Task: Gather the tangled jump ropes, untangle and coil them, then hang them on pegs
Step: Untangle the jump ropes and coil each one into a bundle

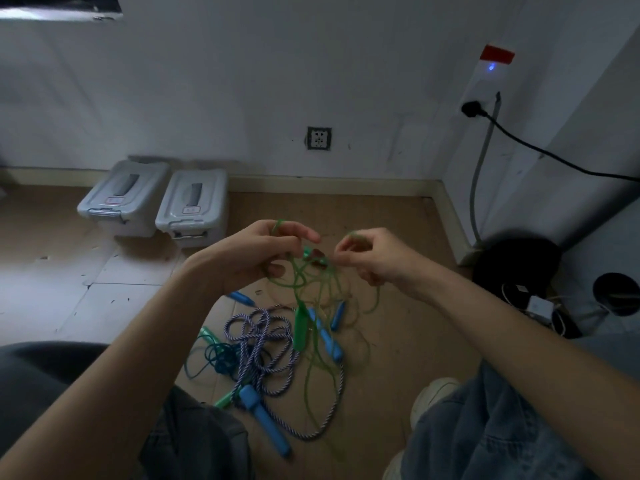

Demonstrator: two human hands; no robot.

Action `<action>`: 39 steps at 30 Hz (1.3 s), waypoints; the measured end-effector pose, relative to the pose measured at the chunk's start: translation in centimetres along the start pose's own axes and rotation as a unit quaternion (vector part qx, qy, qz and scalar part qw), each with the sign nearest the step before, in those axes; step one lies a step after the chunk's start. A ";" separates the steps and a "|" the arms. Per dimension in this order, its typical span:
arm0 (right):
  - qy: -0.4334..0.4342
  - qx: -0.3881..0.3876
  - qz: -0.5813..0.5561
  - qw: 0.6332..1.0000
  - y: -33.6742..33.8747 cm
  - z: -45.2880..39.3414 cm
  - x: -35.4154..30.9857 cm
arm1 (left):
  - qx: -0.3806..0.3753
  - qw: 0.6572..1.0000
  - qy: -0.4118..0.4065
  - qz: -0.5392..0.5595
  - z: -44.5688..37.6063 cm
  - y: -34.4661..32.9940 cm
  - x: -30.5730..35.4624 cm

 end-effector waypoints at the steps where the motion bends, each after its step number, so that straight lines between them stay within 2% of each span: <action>1: -0.010 -0.003 -0.038 0.999 0.1 0.0 -0.1 | -0.009 1.000 0.000 0.005 0.2 -0.3 0.2; 4: 0.012 -0.050 -0.020 0.998 -1.1 0.6 -0.5 | -0.043 0.999 -0.004 0.016 0.7 -1.3 0.8; 6: 0.039 -0.055 0.008 0.998 -1.8 1.0 -1.0 | -0.051 0.999 -0.009 0.013 0.9 -1.5 1.1; 10: 0.099 -0.068 0.166 0.979 -2.4 1.4 -1.5 | -0.023 0.999 -0.015 0.021 0.8 -0.6 1.1; 11: 0.093 -0.074 0.167 0.979 -2.3 1.4 -1.4 | -0.014 1.000 -0.018 0.003 0.7 -0.3 1.0; 12: 0.075 -0.074 0.114 0.988 -1.9 1.4 -1.7 | -0.004 0.999 -0.027 -0.042 0.5 -0.1 0.7; 14: 0.030 -0.060 -0.076 0.995 -0.7 1.1 -2.5 | 0.014 0.977 -0.052 -0.207 0.0 -0.1 -0.4; 16: 0.003 -0.027 -0.234 0.972 1.0 0.5 -3.3 | 0.026 0.921 -0.089 -0.379 -0.7 -0.3 -1.8; 18: -0.004 0.009 -0.333 0.943 2.1 0.1 -3.5 | 0.027 0.869 -0.121 -0.478 -1.1 -0.4 -2.9; 23: -0.003 0.076 -0.418 0.905 3.3 -0.4 -3.2 | 0.014 0.851 -0.058 -0.522 -1.4 0.5 -5.3; 24: -0.007 0.091 -0.428 0.899 3.6 -0.6 -3.0 | 0.003 0.862 -0.066 -0.503 -1.4 0.1 -5.2; 25: -0.009 0.102 -0.432 0.896 3.9 -0.8 -2.8 | -0.004 0.891 -0.075 -0.447 -1.3 -0.4 -4.7; 27: -0.008 0.129 -0.363 0.923 4.5 -1.2 -2.4 | 0.011 0.963 -0.064 -0.263 -0.9 -0.5 -3.3; 28: -0.006 0.151 -0.291 0.945 4.8 -1.3 -2.1 | 0.038 0.980 -0.058 -0.188 -0.8 0.2 -2.6; 30: -0.010 0.203 -0.161 0.966 5.8 -1.4 -1.1 | 0.086 0.986 -0.046 -0.135 -0.9 1.8 -2.1; 33: 0.005 0.255 -0.009 0.967 7.0 -1.2 -0.6 | 0.110 0.985 0.004 -0.134 -0.8 2.8 -3.4; 34: 0.021 0.248 0.093 0.964 7.0 -1.2 -0.7 | 0.125 0.986 0.021 -0.112 -0.8 2.9 -3.6; 36: 0.014 0.182 0.284 0.941 5.8 -1.2 0.2 | 0.148 0.986 0.033 -0.069 -0.8 3.0 -3.5; 39: -0.034 0.108 0.411 0.905 4.5 -0.5 1.8 | 0.146 0.988 0.017 -0.047 -0.7 2.2 -2.3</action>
Point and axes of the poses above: each hand's wrist, its own z-axis away from the middle knuckle, its own y-axis out of the back of the hand, x = y × z, the point moved 8 cm from there along -z, towards the middle knuckle, and after that the axes turned 14 degrees about x, right-handed, at the moved point
